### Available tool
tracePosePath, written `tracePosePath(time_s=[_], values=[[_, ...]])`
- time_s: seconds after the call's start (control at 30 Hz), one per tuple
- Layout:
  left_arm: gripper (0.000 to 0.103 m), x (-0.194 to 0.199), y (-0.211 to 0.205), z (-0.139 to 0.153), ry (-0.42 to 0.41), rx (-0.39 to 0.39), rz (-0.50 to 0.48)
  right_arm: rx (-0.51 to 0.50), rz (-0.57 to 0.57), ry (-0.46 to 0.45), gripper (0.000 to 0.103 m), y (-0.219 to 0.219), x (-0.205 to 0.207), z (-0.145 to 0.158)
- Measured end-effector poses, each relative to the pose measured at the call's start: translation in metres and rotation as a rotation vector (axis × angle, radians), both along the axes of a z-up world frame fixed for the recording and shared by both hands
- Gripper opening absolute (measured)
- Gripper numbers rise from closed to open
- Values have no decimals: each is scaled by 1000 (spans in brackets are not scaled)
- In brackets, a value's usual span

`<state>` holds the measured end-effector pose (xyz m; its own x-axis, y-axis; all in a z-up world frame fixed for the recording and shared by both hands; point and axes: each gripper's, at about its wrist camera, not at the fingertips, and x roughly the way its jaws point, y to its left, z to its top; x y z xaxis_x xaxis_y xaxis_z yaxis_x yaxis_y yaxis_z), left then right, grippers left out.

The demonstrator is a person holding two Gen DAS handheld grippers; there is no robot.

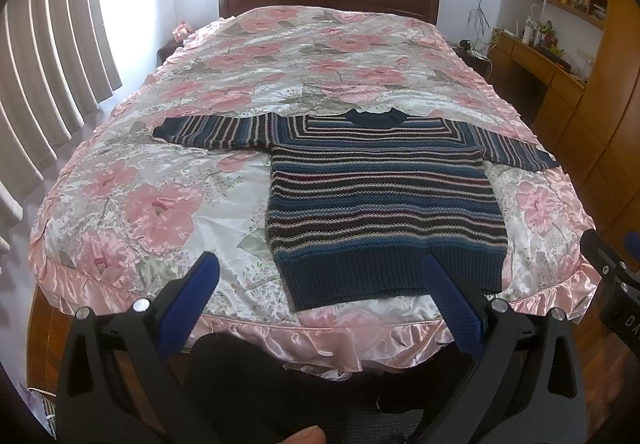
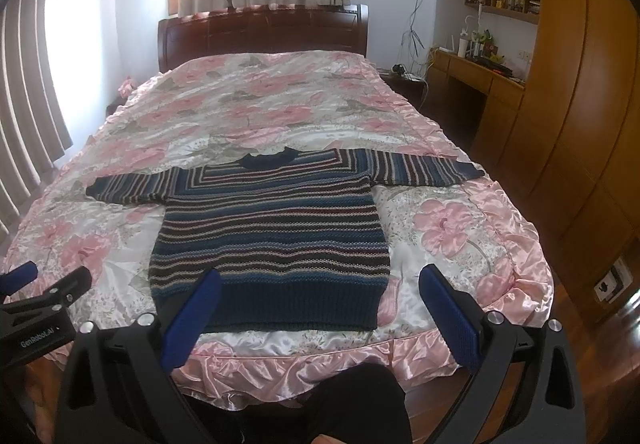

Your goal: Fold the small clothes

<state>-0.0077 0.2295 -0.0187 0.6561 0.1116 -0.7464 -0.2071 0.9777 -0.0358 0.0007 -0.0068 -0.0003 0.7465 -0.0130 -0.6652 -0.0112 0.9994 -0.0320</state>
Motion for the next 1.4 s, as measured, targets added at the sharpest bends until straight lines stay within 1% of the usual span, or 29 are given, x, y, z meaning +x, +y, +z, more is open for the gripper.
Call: tracePosePath(time_s=[0.37,0.5,1.1,1.4], values=[[100,0,-2,1,-4,-1,1,-14,7,-16,99,3,1,12],[100,-5,3,6,-11,1,2,-17,5,-22,99,2,1,14],[100,-3,3,5,-8,0,1,-17,6,-21,99,2,1,14],[100,2,4,1,6,1,-1,-14,4,-4,99,0,12,10]])
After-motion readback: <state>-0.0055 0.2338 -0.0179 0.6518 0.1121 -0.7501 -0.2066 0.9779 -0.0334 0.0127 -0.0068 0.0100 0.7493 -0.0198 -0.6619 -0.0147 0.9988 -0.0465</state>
